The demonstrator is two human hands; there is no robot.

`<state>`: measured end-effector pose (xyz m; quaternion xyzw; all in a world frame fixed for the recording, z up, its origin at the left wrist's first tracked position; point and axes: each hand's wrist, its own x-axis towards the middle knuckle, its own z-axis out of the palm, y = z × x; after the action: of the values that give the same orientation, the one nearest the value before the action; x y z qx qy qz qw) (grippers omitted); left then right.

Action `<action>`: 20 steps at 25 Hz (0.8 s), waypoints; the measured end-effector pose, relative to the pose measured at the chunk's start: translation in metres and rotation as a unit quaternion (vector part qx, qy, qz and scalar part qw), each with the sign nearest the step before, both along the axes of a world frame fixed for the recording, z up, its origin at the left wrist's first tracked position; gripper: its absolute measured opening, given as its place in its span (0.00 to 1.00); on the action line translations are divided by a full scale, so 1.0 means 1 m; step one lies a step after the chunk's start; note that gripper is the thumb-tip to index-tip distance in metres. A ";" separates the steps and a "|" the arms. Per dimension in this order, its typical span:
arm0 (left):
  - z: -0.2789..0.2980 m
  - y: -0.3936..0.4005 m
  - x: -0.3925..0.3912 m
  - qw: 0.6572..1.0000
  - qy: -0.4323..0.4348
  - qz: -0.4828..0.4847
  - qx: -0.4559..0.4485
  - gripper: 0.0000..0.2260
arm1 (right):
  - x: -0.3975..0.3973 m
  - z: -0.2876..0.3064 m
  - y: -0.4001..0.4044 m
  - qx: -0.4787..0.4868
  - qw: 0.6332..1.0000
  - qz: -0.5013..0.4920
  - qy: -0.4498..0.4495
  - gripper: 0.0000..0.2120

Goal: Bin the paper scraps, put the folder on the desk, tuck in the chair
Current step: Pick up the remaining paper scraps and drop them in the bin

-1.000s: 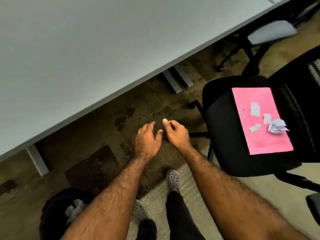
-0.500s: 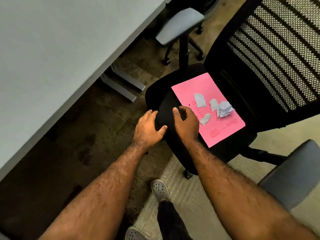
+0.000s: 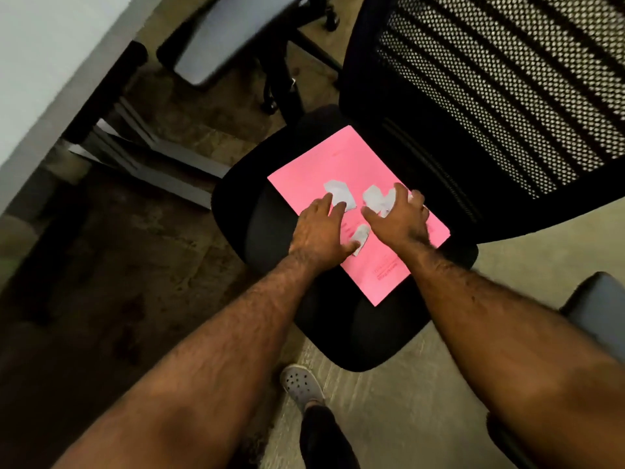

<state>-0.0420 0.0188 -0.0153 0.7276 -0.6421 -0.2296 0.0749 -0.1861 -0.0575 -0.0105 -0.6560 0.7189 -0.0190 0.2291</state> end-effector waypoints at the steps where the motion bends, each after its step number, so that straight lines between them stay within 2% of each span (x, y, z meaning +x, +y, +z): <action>1: -0.009 -0.007 -0.003 1.000 -0.011 -0.006 0.008 0.39 | -0.001 -0.007 -0.007 0.012 1.000 0.017 0.020 0.41; 5: -0.039 -0.031 -0.009 0.998 -0.048 -0.035 0.030 0.43 | 0.002 -0.029 -0.033 0.028 0.993 0.079 0.081 0.43; 9: -0.062 -0.046 -0.015 0.995 -0.050 -0.033 0.076 0.48 | 0.008 -0.045 -0.045 0.057 0.986 0.123 0.098 0.37; 14: -0.074 -0.044 -0.013 0.993 -0.095 -0.057 0.044 0.34 | 0.002 -0.053 -0.049 0.015 0.984 0.164 0.074 0.25; 18: -0.070 -0.041 -0.014 0.996 -0.072 -0.052 0.008 0.25 | -0.001 -0.053 -0.048 -0.030 0.984 0.164 0.061 0.13; 20: -0.064 -0.050 -0.012 0.998 -0.048 -0.028 -0.010 0.20 | -0.004 -0.052 -0.048 -0.043 0.982 0.174 0.058 0.10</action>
<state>-0.0537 -0.0309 -0.0794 0.7187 -0.6673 -0.1902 0.0447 -0.1896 -0.1055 -0.0624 -0.7802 0.6045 0.0283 0.1585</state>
